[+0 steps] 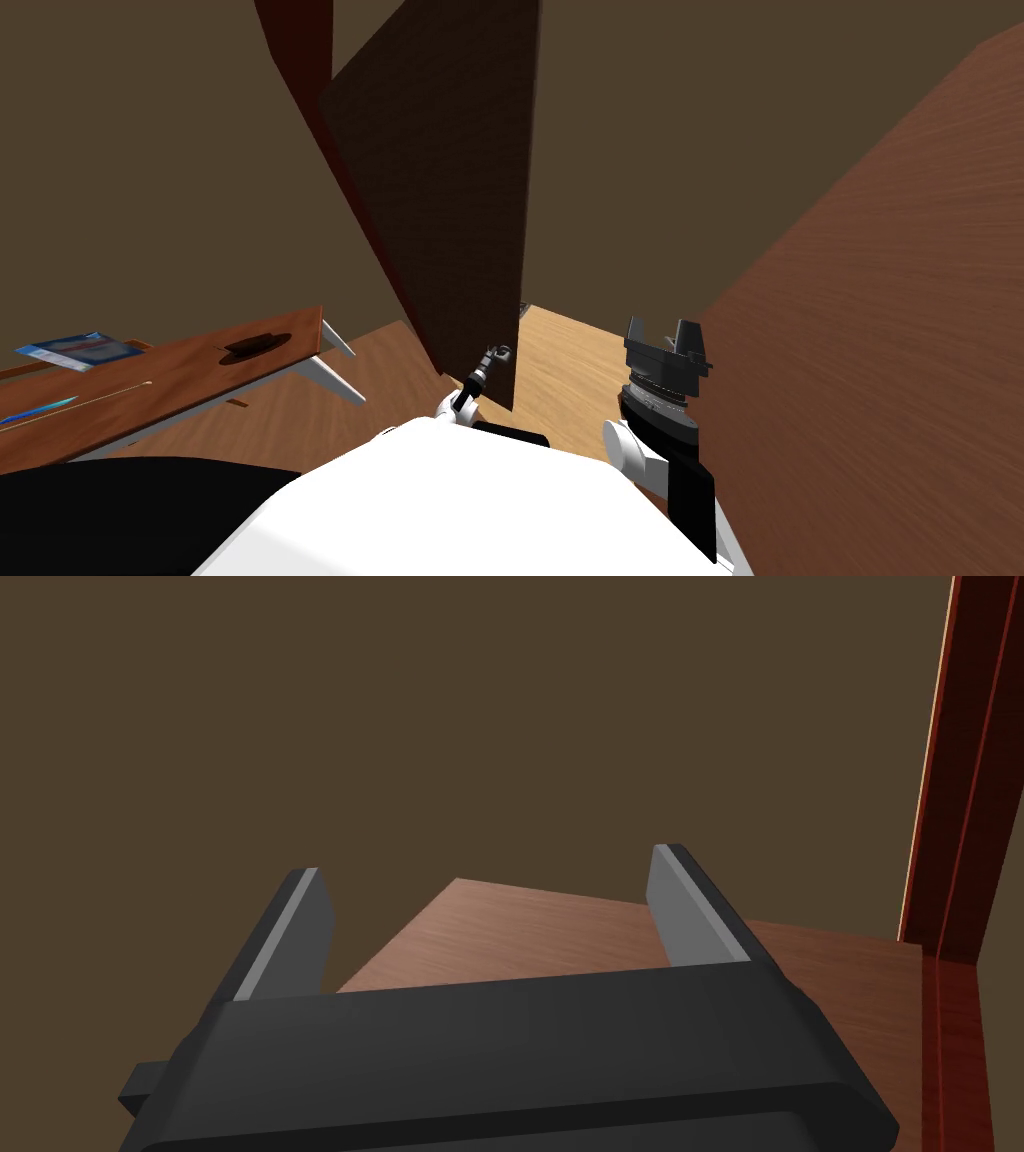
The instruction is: Push the door open
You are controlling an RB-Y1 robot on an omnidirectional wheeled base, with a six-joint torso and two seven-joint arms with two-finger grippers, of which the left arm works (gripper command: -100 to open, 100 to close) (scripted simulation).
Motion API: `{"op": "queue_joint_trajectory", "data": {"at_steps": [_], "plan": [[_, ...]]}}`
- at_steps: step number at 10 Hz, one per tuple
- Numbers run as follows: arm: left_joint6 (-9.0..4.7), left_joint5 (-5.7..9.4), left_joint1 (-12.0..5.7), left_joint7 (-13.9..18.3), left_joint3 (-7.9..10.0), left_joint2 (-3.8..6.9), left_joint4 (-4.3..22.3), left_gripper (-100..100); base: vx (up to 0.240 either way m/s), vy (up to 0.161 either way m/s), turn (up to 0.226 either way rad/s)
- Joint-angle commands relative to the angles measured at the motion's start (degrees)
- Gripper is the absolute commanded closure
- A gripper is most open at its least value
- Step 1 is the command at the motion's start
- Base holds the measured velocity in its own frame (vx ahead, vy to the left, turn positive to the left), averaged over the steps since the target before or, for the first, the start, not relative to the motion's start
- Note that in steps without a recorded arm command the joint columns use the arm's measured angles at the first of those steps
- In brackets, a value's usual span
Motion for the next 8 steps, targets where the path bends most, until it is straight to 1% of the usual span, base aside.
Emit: {"op": "queue_joint_trajectory", "data": {"at_steps": [1, 2, 3, 4, 5, 6, 7, 8], "plan": [[0.24, 0.63, 0.39, -0.24, 1.37, 1.15, -1.06, 100, 0.09, -0.091, 0.033], [0.24, 0.83, 0.39, -0.41, 1.77, 1.25, -1.06, 100, 0.101, -0.099, 0.071], [0.24, 1.25, 0.4, -0.75, 2.61, 1.35, -1.05, 100, 0.157, -0.125, 0.054], [0.24, 1.46, 0.4, -0.92, 3.02, 1.4, -1.05, 100, 0.168, -0.148, 0.071], [0.24, 1.88, 0.41, -1.27, 3.86, 1.41, -1.05, 100, 0.173, -0.163, 0.077], [0.24, 1.88, 0.41, -1.27, 3.86, 1.41, -0.83, 100, 0.116, -0.093, 0.044], [0.24, 1.88, 0.41, -1.27, 3.86, 1.41, -0.28, 100, 0.049, -0.019, -0.011], [0.24, 2.49, 0.42, -1.77, 5.09, 1.34, -1.05, 100, 0.092, -0.093, 0.048]]}}
